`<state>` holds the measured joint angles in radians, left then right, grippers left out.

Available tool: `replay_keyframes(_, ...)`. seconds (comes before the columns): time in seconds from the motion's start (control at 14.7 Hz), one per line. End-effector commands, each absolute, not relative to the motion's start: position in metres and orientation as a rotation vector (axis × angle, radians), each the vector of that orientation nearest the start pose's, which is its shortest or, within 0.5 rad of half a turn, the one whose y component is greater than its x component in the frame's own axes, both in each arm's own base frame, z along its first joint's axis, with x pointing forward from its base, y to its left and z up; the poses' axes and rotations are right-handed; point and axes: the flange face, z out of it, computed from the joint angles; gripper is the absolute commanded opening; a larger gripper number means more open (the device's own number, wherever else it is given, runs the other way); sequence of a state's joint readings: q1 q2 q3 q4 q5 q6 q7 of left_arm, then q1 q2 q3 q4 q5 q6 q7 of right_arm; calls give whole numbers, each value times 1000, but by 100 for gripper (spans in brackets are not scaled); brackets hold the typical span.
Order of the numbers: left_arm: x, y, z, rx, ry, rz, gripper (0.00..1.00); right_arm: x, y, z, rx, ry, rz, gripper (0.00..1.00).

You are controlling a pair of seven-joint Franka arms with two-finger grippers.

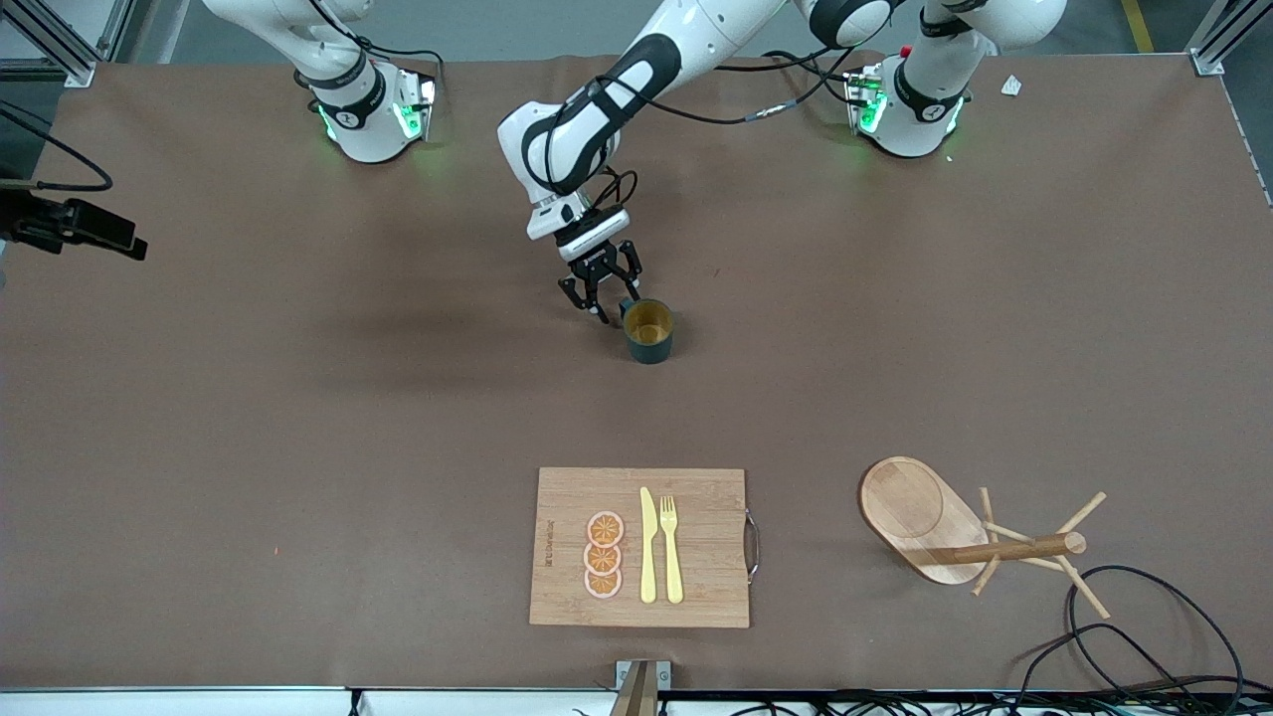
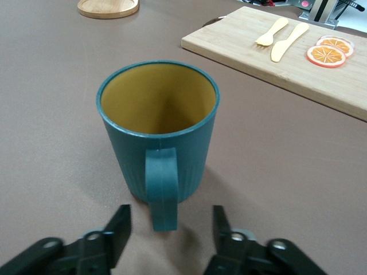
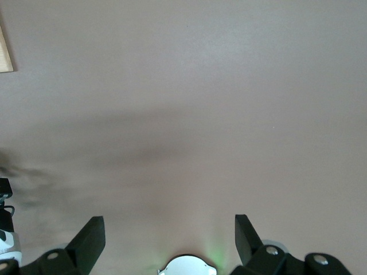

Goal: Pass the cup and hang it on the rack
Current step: 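Close the left gripper on the mug handle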

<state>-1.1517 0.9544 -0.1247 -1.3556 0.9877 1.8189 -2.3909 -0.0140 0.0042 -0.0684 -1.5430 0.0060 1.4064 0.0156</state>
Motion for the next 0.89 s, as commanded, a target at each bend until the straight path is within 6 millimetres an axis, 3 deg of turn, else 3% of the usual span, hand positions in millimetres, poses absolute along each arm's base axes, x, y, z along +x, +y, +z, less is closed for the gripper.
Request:
replay_keyframes(0.0, 287, -641, 142, -2504, -838, -1252, 57, 521, -40, 631, -3109, 157, 176, 100)
replay_keyframes(0.48, 301, -634, 148, -2468, -854, -1267, 49, 513, -35, 642, -3111, 142, 153, 100)
replay_keyframes(0.82, 304, -633, 149, -2463, -858, -1271, 26, 503, -34, 649, -3110, 137, 141, 100)
